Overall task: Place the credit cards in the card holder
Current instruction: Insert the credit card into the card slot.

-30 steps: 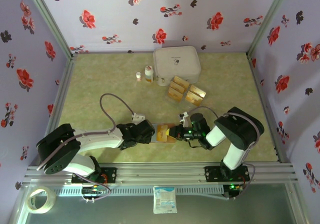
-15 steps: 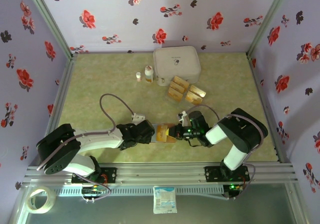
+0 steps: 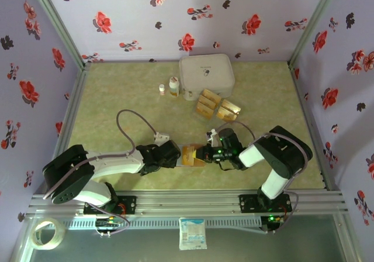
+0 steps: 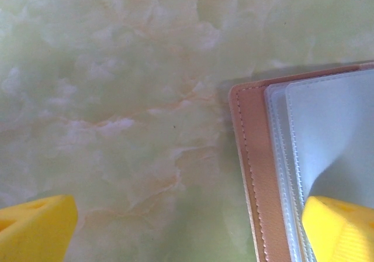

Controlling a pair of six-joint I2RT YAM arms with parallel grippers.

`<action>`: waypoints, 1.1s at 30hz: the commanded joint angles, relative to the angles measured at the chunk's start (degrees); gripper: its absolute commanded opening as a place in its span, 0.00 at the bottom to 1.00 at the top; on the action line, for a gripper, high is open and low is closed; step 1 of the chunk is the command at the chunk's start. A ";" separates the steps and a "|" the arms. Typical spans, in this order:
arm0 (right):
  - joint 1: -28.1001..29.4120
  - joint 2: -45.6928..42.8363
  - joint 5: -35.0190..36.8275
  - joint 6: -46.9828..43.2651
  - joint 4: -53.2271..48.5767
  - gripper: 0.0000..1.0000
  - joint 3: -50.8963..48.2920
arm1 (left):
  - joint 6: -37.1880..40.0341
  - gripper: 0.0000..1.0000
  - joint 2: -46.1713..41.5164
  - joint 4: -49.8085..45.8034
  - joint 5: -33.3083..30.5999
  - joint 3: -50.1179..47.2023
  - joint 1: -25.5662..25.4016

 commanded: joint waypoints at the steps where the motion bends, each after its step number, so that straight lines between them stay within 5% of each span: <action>1: 1.34 2.40 2.87 -1.52 -6.94 0.00 0.00 | -0.80 1.00 0.93 -0.37 -1.19 -1.01 -0.29; 8: 1.35 -0.43 4.22 -3.36 -11.84 0.19 0.90 | -0.84 1.00 0.46 -0.60 -1.26 -1.36 -0.29; 18: 1.35 -10.21 9.89 -10.20 -31.83 0.42 5.58 | -3.03 1.00 -2.71 -1.94 -3.27 -3.19 0.75; 33: 1.35 -19.61 15.60 -18.95 -57.36 0.54 18.84 | 0.04 1.00 -4.82 -0.78 -2.20 -3.51 2.87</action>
